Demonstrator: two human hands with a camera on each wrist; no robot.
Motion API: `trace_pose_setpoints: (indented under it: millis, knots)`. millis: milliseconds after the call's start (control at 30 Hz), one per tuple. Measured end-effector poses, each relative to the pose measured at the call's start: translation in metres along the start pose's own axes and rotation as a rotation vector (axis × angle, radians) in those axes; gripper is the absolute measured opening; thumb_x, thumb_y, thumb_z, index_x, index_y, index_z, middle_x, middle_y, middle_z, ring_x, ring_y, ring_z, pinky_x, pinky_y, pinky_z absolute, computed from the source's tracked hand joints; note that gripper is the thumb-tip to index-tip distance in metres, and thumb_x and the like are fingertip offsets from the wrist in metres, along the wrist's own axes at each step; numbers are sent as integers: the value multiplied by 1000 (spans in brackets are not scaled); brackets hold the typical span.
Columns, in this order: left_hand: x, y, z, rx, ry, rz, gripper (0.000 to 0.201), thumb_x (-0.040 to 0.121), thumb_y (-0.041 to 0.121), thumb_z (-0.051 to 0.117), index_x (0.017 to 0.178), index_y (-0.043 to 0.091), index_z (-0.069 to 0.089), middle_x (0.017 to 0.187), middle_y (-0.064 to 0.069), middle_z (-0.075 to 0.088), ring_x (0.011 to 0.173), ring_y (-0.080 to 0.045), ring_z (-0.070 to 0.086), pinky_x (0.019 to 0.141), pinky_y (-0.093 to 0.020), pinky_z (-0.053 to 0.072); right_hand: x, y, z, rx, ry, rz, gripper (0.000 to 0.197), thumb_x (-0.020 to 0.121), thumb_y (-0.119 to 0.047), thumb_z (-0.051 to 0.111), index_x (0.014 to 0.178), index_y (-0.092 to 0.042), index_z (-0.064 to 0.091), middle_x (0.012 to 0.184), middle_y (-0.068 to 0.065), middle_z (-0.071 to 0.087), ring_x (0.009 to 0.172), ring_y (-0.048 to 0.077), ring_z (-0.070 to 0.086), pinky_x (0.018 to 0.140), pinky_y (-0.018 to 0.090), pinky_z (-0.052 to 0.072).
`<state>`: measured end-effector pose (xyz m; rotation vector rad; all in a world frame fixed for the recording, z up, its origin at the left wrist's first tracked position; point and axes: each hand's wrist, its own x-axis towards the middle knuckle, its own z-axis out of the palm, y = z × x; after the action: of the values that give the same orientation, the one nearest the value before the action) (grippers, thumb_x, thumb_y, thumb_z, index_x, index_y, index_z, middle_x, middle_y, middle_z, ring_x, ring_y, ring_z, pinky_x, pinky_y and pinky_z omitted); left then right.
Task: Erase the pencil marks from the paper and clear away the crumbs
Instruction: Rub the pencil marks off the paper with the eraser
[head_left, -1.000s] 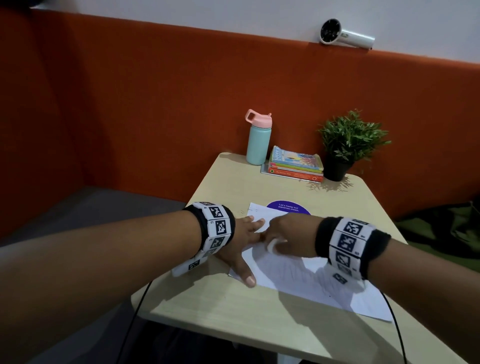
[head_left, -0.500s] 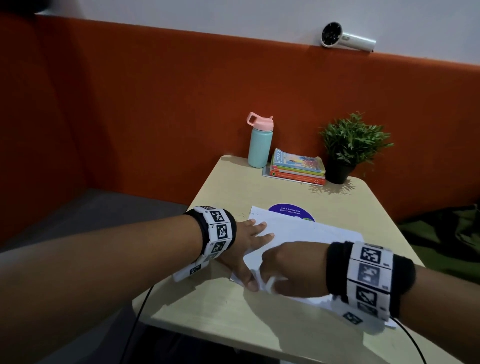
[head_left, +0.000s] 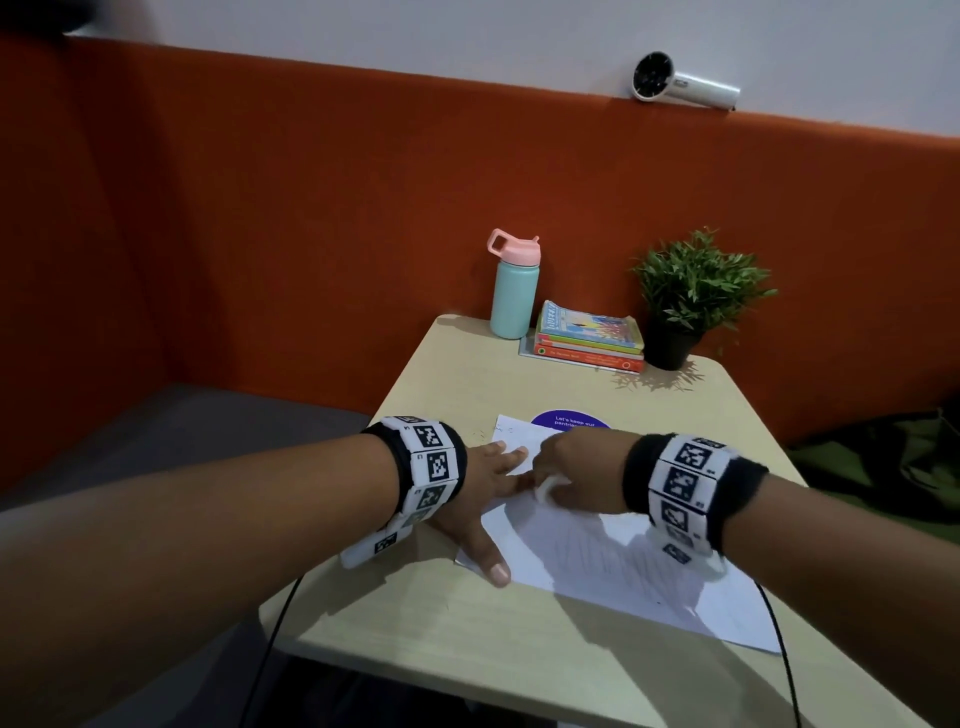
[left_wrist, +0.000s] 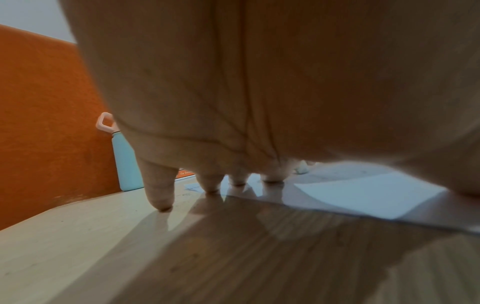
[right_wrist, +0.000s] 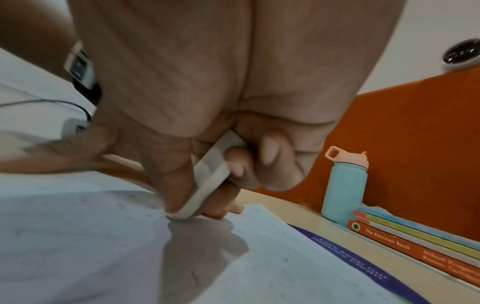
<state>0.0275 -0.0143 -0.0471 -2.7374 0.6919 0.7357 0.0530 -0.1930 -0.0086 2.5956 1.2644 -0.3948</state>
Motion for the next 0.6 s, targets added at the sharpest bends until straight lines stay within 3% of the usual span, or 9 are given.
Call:
trace_pose_setpoints:
  millis: [200, 400, 600]
  knots:
    - [2, 1, 2, -3, 22, -3, 128, 72, 84, 63, 159, 36, -17, 167, -2, -25, 155, -25, -17, 124, -56, 4, -22, -43, 12, 94, -59, -151, 31, 94, -27, 50, 121, -29, 64, 123, -4, 62, 109, 18, 57, 95, 34, 46]
    - [3, -3, 2, 13, -6, -4, 131, 71, 89, 57, 157, 33, -23, 166, -1, -27, 155, -25, -18, 124, -57, 2, -8, 28, 6, 21, -19, 119, 26, 93, -30, 48, 111, -24, 66, 107, -6, 64, 96, 16, 58, 86, 31, 49]
    - [1, 8, -11, 51, 18, -22, 128, 72, 90, 56, 160, 32, -16, 168, -1, -20, 156, -26, -9, 124, -59, 5, -4, 30, 12, 9, -41, 157, 26, 95, -30, 47, 113, -22, 63, 109, -3, 63, 98, 16, 58, 87, 33, 51]
